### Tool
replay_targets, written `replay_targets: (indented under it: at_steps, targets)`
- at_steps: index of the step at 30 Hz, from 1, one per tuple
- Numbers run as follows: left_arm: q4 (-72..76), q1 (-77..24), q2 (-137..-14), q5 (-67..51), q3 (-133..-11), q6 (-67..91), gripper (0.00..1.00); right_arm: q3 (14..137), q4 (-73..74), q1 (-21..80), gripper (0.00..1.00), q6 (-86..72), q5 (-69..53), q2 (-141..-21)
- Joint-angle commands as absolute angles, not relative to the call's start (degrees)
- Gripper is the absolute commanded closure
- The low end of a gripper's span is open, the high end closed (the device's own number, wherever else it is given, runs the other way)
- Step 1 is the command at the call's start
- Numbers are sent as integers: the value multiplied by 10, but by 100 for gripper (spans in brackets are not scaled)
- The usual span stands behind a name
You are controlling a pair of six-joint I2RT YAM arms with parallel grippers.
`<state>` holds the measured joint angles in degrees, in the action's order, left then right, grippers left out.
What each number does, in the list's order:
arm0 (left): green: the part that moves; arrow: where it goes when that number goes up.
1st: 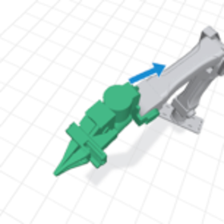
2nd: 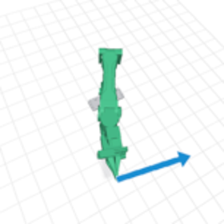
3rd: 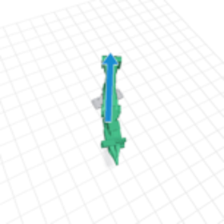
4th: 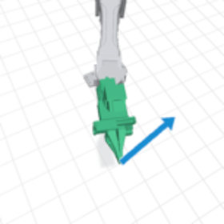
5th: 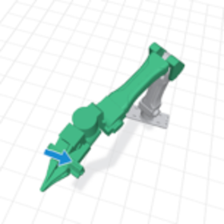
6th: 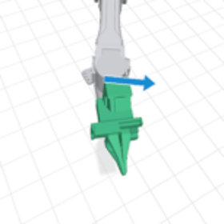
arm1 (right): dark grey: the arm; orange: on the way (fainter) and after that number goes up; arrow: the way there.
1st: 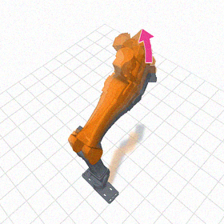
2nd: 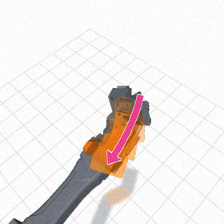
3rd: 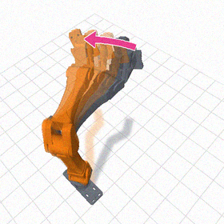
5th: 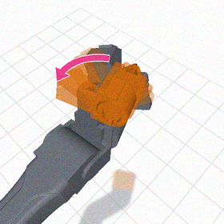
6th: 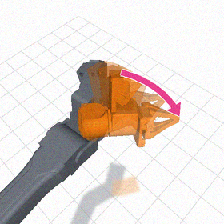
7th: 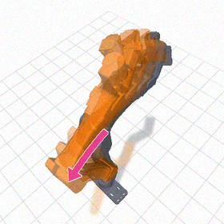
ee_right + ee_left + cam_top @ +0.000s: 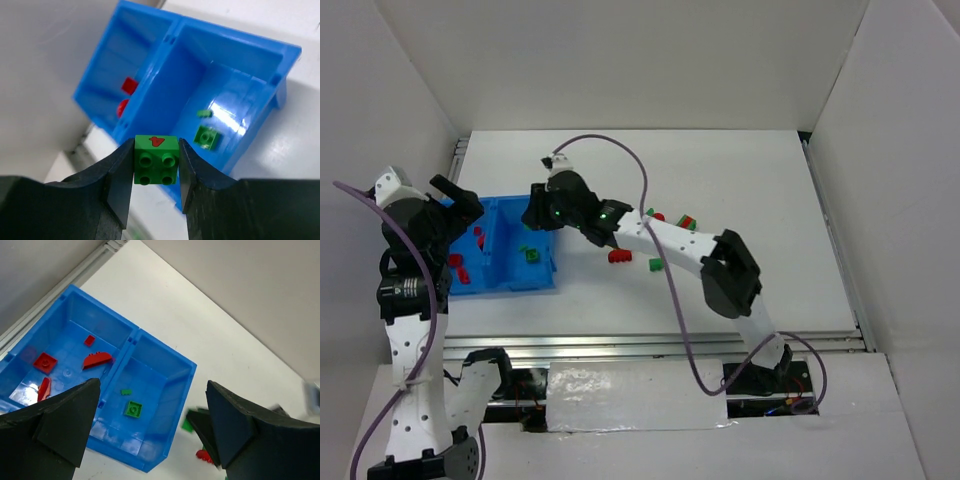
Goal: Sort the legos into containers by color
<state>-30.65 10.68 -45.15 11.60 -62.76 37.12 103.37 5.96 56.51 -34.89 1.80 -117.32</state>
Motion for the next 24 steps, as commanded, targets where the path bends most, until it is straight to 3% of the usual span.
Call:
replay_targets:
  at_steps: [1,3,4,6,7,11,16,20,24]
  targets:
    - [-314,108,-431,25,-615,273,1,1163,127,570,89,-301,94,-1258]
    - [-298,109,-415,-5,-599,259,0,1228,137,570,76,-286,94,-1307]
    - [-290,109,-401,-14,-592,254,0,1247,143,570,53,-274,92,-1322]
    - [-287,109,-389,-3,-577,255,0,1283,159,570,39,-271,91,-1346]
    - [-286,109,-379,-3,-572,255,0,1285,158,569,24,-267,86,-1348]
    - [-269,108,-356,51,-544,263,0,1268,119,567,1,-262,35,-1335]
    - [-274,108,-346,88,-537,259,1,1191,134,548,0,-279,49,-1247]
    - [-263,108,-330,73,-494,257,1,955,120,539,0,-265,158,-1036]
    - [-271,105,-339,54,-484,265,0,772,203,516,0,-282,264,-925]
